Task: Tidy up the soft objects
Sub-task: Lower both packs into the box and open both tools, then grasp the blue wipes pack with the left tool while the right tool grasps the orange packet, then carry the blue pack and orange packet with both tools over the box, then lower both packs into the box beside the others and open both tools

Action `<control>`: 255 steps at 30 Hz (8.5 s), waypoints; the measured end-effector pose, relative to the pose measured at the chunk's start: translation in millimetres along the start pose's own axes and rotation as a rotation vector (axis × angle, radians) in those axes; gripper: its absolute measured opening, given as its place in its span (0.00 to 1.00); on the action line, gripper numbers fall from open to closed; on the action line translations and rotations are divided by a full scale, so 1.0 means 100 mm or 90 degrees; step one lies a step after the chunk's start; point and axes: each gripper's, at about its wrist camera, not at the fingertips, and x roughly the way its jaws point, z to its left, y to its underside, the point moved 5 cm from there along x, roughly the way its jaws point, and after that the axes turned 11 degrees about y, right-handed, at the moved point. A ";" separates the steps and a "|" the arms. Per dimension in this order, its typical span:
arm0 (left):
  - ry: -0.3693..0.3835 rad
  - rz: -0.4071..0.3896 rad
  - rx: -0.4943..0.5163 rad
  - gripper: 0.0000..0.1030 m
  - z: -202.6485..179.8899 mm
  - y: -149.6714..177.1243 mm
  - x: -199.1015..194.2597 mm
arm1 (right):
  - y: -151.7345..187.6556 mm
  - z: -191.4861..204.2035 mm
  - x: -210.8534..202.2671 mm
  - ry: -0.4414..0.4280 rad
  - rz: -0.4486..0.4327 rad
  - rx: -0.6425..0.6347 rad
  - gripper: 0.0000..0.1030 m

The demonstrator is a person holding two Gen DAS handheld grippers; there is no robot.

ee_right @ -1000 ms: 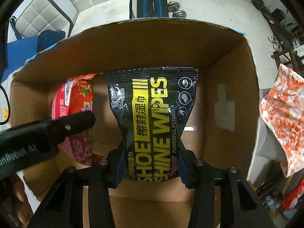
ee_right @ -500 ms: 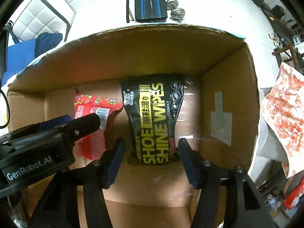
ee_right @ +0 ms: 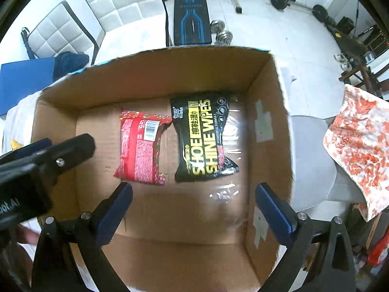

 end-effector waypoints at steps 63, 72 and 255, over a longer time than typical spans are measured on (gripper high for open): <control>-0.208 0.036 -0.042 0.96 3.83 0.50 -1.18 | 0.05 3.62 -0.29 -0.040 0.099 -0.117 0.99; -0.155 0.152 0.008 0.96 4.00 0.35 -0.31 | -0.02 3.90 0.11 0.032 0.138 -0.169 0.99; -0.025 -0.028 0.028 0.98 0.17 0.35 -0.44 | 0.41 -0.04 -0.31 0.007 -0.003 0.029 1.00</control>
